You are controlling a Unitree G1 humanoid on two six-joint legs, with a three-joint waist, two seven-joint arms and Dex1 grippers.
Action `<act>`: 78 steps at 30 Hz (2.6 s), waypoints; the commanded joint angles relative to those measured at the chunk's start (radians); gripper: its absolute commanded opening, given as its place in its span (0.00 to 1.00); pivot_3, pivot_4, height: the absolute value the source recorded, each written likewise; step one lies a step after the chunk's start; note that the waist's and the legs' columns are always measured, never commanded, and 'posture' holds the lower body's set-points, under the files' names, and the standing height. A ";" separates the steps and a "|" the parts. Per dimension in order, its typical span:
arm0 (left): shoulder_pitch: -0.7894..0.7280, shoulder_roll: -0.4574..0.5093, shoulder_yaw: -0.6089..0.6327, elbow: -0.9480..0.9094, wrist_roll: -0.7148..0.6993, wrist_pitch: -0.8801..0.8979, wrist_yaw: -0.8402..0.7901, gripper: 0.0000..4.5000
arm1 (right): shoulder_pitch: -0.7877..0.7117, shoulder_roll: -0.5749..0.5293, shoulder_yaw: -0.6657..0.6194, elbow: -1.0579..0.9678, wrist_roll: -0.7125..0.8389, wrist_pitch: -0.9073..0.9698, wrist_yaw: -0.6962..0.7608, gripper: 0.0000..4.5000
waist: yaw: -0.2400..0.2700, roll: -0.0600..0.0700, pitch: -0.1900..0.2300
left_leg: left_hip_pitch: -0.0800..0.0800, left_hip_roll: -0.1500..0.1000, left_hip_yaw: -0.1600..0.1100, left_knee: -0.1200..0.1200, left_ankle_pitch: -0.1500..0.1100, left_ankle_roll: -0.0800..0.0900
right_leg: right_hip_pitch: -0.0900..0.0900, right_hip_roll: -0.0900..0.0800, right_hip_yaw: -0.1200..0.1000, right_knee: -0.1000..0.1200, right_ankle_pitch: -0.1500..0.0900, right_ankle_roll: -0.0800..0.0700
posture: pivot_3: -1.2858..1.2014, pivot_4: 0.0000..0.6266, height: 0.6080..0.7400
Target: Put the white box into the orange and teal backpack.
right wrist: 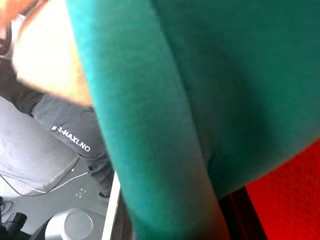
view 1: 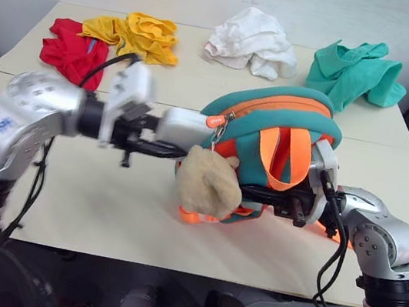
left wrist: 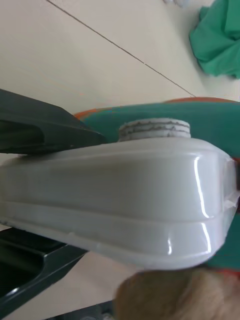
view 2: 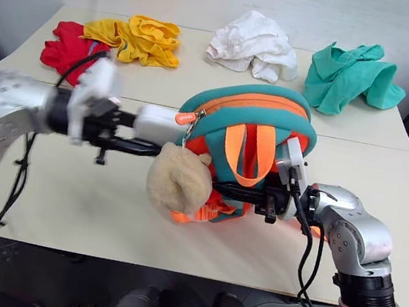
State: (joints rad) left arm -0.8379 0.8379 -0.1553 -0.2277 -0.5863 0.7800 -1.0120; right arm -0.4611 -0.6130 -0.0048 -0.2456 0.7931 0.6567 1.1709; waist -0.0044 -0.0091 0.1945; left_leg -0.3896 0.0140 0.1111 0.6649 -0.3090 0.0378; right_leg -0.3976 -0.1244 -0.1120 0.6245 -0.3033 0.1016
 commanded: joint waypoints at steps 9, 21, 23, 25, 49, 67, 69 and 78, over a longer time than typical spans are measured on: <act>0.005 -0.210 0.009 0.143 0.070 -0.051 0.029 0.55 | 0.038 0.033 -0.023 -0.073 -0.004 -0.037 -0.074 0.01 | 0.002 -0.001 0.001 | -0.001 0.001 -0.001 0.003 0.000 0.000 | 0.000 -0.004 0.004 0.001 0.000 0.000 | 0.52 0.24 1.00; 0.190 0.083 0.307 0.189 -0.067 -0.215 -0.388 0.99 | 0.036 0.087 -0.032 0.007 -0.056 -0.116 -0.157 0.01 | 0.003 -0.001 0.001 | 0.000 0.000 -0.003 0.002 0.001 0.000 | 0.000 -0.006 0.003 0.001 0.000 0.000 | 0.52 0.24 1.00; 0.239 0.117 0.378 0.148 -0.136 -0.192 -0.432 0.99 | 0.029 0.094 -0.025 0.030 -0.077 -0.136 -0.160 0.01 | -0.001 -0.001 0.001 | 0.000 0.000 -0.002 0.002 0.001 0.000 | 0.000 -0.006 0.003 0.001 0.000 0.000 | 0.52 0.24 1.00; 0.266 0.105 0.431 0.064 -0.218 -0.130 -0.375 0.99 | 0.025 0.099 -0.019 0.045 -0.090 -0.150 -0.162 0.01 | -0.001 -0.001 0.001 | -0.001 0.001 -0.003 0.002 0.001 0.000 | 0.000 -0.006 0.003 0.001 0.000 0.000 | 0.52 0.24 1.00; 0.362 -0.294 0.170 -0.067 0.222 -0.693 0.046 0.43 | 0.021 0.142 0.000 0.058 -0.111 -0.169 -0.157 0.01 | 0.003 -0.002 0.001 | 0.002 0.001 -0.005 0.002 0.001 -0.001 | 0.004 -0.007 0.003 0.001 0.000 0.000 | 0.52 0.24 1.00; 0.470 -0.035 0.463 0.172 0.033 -0.411 0.065 0.04 | 0.060 0.139 -0.036 0.039 -0.111 -0.188 -0.200 0.01 | -0.001 -0.002 0.001 | 0.002 0.001 -0.005 0.001 0.001 -0.001 | 0.003 -0.007 0.003 0.000 0.000 -0.001 | 0.52 0.24 1.00; 0.503 -0.041 0.414 0.182 0.055 -0.391 0.062 0.04 | 0.062 0.139 -0.039 0.036 -0.110 -0.189 -0.208 0.01 | -0.001 -0.002 0.001 | 0.001 0.001 -0.005 0.001 0.001 -0.001 | 0.003 -0.007 0.003 0.000 0.000 -0.001 | 0.52 0.24 1.00; 0.565 -0.247 0.230 0.202 0.146 -0.477 0.102 0.04 | 0.087 0.146 -0.058 0.047 -0.099 -0.200 -0.221 0.01 | 0.006 -0.002 0.000 | 0.002 0.001 -0.005 0.001 0.000 -0.001 | 0.003 -0.008 0.003 0.001 0.000 -0.001 | 0.52 0.24 1.00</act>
State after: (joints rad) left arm -0.2879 0.6004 0.0986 0.0056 -0.4548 0.3014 -0.9160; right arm -0.3792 -0.4655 -0.0266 -0.1890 0.6803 0.4765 0.9509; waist 0.0014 -0.0109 0.1946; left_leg -0.3880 0.0148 0.1059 0.6656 -0.3087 0.0367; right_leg -0.3945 -0.1328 -0.1088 0.6249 -0.3037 0.1011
